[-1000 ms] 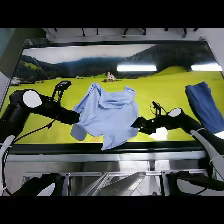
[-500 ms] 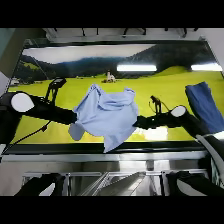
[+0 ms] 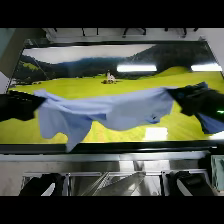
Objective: Fold the shirts.
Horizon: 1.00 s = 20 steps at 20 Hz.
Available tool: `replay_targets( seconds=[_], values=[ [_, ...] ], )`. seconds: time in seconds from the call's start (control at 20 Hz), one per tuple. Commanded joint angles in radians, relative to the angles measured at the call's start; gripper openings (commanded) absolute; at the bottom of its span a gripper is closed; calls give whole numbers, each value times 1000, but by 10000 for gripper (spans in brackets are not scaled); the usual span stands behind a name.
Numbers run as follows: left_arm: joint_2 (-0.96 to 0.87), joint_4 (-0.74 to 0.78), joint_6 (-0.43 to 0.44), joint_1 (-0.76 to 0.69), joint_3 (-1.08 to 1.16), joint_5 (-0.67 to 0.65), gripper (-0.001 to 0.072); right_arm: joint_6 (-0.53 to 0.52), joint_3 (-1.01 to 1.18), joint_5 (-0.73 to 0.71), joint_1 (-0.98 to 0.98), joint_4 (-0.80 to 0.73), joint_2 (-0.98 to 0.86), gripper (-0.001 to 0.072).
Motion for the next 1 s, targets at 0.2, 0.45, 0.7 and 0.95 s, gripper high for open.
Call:
replay_targets(
  seconds=[0.2, 0.45, 0.7, 0.95],
  values=[
    [-117, 187, 9, 0, 591, -277, 14, 63, 406, 216, 0, -206, 4, 18],
    [-195, 231, 61, 0, 492, -250, 15, 50, 492, 253, 0, -383, -101, 18],
    [-288, 213, 101, -45, 104, 47, 15, 47, 492, 228, 0, -381, -433, 19],
    [-549, 211, 212, -33, -19, 331, 16, -12, 492, -22, -2, -383, -829, 19]
  ],
)
